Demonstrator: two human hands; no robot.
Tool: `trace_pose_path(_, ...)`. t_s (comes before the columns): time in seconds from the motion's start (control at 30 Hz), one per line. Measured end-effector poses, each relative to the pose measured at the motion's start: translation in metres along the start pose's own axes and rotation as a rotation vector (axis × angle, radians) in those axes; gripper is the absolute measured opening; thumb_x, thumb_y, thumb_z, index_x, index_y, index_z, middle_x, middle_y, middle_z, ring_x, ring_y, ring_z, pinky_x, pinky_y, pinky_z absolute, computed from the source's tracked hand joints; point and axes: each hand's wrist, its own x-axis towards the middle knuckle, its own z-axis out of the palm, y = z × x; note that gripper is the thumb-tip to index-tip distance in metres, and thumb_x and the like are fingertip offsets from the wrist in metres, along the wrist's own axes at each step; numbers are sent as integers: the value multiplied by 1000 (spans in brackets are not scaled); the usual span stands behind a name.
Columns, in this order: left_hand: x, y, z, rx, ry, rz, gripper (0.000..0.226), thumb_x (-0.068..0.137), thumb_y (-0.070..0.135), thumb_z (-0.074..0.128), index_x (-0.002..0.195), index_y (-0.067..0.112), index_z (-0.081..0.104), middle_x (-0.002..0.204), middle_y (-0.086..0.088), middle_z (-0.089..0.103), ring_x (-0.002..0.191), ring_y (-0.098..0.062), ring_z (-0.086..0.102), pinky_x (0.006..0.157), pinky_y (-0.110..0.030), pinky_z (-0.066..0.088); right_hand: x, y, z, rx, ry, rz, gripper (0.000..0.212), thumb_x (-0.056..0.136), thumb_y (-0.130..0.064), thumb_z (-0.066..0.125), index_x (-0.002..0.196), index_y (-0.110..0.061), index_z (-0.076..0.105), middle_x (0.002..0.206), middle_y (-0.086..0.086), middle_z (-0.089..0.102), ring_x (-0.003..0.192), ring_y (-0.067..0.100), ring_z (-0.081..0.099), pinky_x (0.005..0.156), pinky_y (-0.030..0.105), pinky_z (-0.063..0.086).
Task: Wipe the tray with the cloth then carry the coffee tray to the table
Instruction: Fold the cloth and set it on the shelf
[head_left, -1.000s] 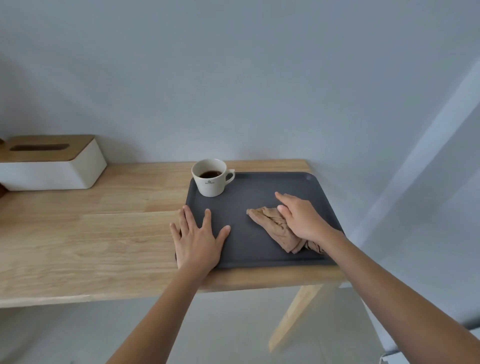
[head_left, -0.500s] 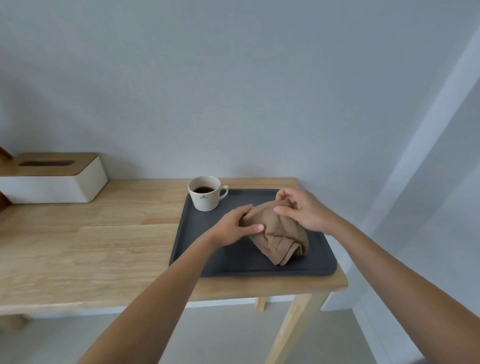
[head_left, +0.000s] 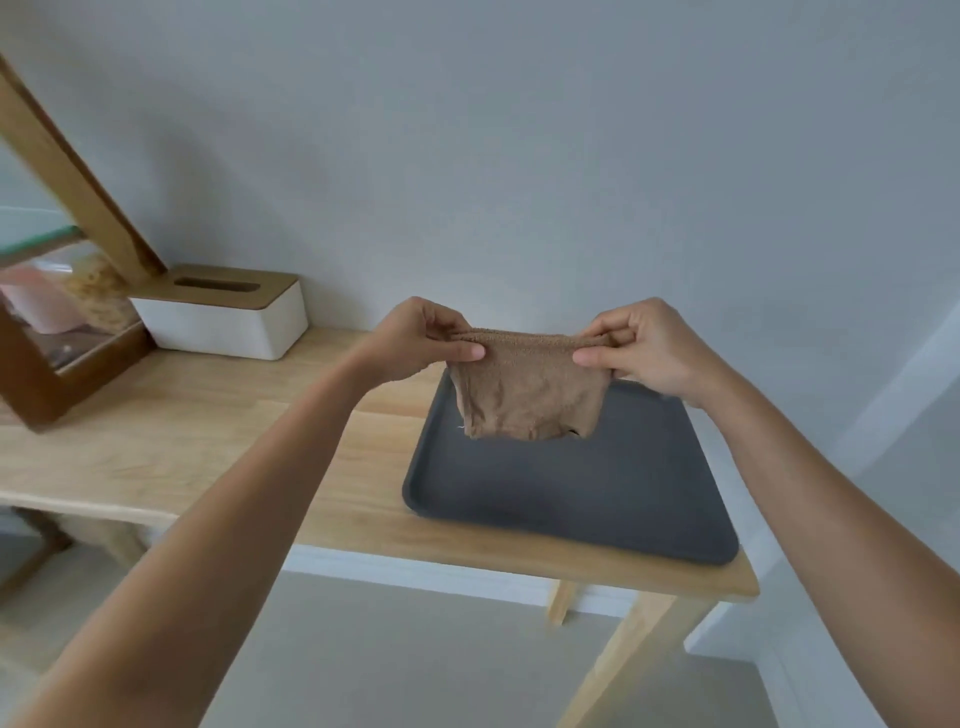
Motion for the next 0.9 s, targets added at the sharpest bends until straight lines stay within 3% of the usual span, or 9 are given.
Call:
trace_pose_path(0.1, -14, -18, -39, 36, 53, -52, 16, 81, 19, 74, 77, 4, 70, 60, 10, 63, 58, 1, 54, 59, -10, 41, 26, -21, 37, 43, -14, -43, 14, 76, -13, 79, 89, -14, 75, 79, 7, 75, 74, 15, 69, 70, 32, 58)
trace_pose_path(0.2, -27, -44, -77, 55, 138, -105, 14, 80, 19, 75, 79, 6, 71, 72, 0, 66, 69, -5, 58, 71, -20, 45, 56, -39, 84, 34, -32, -56, 18, 76, -12, 79, 94, -9, 74, 80, 6, 74, 75, 15, 70, 65, 27, 57)
trace_pose_path(0.3, -35, -62, -113, 42, 260, -107, 19, 77, 12, 77, 88, -3, 72, 70, 3, 69, 61, 2, 60, 70, -16, 48, 87, -54, 126, 30, 56, -78, 17, 76, -12, 79, 92, -12, 75, 82, 11, 76, 76, 17, 70, 76, 33, 58)
trace_pose_path(0.4, -47, -80, -144, 29, 288, -118, 22, 67, 26, 83, 84, 13, 79, 84, -8, 73, 76, -19, 60, 79, -35, 45, 104, -65, 157, 18, 116, -136, 13, 74, -13, 79, 87, -15, 76, 82, 8, 76, 80, 20, 71, 85, 32, 54)
trace_pose_path(0.57, -88, -120, -148, 303, 92, -106, 21, 68, 22, 83, 87, 27, 79, 107, 16, 73, 102, 1, 62, 100, -33, 46, 72, -55, 199, -131, -168, -136, 15, 76, -17, 78, 90, -23, 76, 77, -17, 70, 69, -5, 62, 70, 13, 48)
trace_pose_path(0.7, -115, -150, -134, 528, -253, -173, 42, 60, 51, 83, 99, 39, 74, 133, 29, 49, 128, 8, 31, 107, -31, 24, 48, -38, 221, -197, -451, 2, 34, 74, -41, 78, 102, -22, 75, 82, -16, 70, 76, -7, 63, 70, 13, 46)
trace_pose_path(0.77, -115, -161, -133, 522, -269, -148, 64, 58, 66, 74, 116, 40, 67, 145, 25, 40, 138, 4, 24, 115, -36, 21, 49, -32, 231, -286, -380, 12, 54, 76, -51, 71, 121, -23, 65, 102, -18, 68, 93, -6, 61, 81, 13, 43)
trace_pose_path(0.8, -112, -167, -131, 543, -268, -121, 75, 60, 74, 66, 127, 40, 59, 151, 20, 35, 144, -2, 20, 118, -40, 19, 52, -28, 236, -373, -372, -1, 65, 76, -56, 67, 132, -23, 56, 127, -10, 61, 118, 4, 55, 98, 20, 38)
trace_pose_path(0.9, -103, -181, -124, 630, -366, -91, 94, 62, 82, 50, 146, 44, 30, 160, 16, 17, 150, -11, 3, 122, -46, 6, 57, -18, 256, -651, -478, -4, 100, 75, -69, 58, 150, -14, 24, 161, 5, 14, 150, 19, 8, 119, 50, 1)
